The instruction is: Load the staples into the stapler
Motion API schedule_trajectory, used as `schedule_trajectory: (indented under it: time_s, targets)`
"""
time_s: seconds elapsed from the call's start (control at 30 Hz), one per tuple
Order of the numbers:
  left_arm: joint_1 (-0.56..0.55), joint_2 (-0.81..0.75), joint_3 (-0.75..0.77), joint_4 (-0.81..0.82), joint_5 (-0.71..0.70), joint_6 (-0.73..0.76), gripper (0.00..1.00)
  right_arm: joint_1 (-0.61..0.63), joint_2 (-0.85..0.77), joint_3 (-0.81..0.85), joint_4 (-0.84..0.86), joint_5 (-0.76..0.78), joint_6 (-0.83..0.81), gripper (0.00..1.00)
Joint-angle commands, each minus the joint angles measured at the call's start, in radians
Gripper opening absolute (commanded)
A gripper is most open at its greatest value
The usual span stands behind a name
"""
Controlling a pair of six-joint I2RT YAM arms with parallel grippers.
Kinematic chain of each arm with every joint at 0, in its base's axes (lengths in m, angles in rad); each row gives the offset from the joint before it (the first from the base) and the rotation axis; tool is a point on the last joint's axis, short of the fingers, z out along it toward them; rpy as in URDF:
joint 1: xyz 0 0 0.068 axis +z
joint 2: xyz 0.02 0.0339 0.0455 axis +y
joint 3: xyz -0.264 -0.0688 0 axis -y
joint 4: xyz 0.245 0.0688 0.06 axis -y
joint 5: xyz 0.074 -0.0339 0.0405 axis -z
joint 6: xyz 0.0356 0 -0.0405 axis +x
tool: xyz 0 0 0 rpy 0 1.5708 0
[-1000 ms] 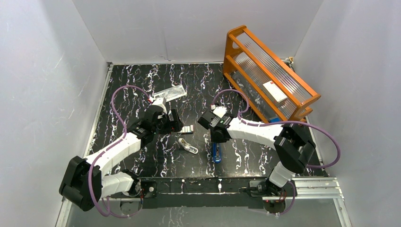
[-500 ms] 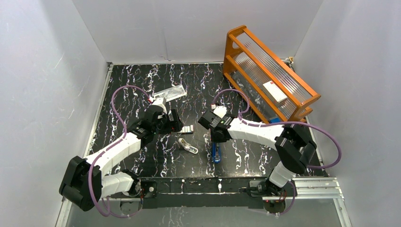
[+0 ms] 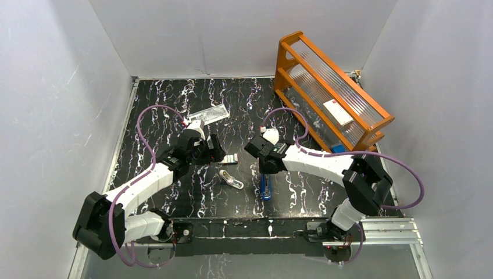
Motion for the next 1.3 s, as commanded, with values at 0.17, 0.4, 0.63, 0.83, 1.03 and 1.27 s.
schedule_trajectory:
  time_s: [0.17,0.4,0.63,0.83,1.03,1.27]
  targets:
    - [0.002,0.008,0.013,0.004,-0.001,0.0,0.87,-0.004,0.017,0.027,0.037,0.015,-0.011,0.21]
    - [0.002,0.009,0.011,0.006,0.001,0.0,0.87,-0.003,0.033,0.028,0.022,0.024,-0.01,0.21]
    - [0.002,0.009,0.009,0.006,0.001,-0.001,0.87,-0.004,0.033,0.021,0.03,0.019,-0.011,0.21]
    - [0.002,0.009,0.009,0.005,0.001,-0.001,0.87,-0.003,0.024,-0.001,0.052,0.013,-0.004,0.21]
    - [0.002,0.009,0.011,0.004,0.0,-0.001,0.87,-0.003,0.029,-0.007,0.05,0.018,0.001,0.21]
    - [0.002,0.011,0.011,0.003,0.001,-0.001,0.87,-0.004,0.026,-0.014,0.056,0.024,0.002,0.21]
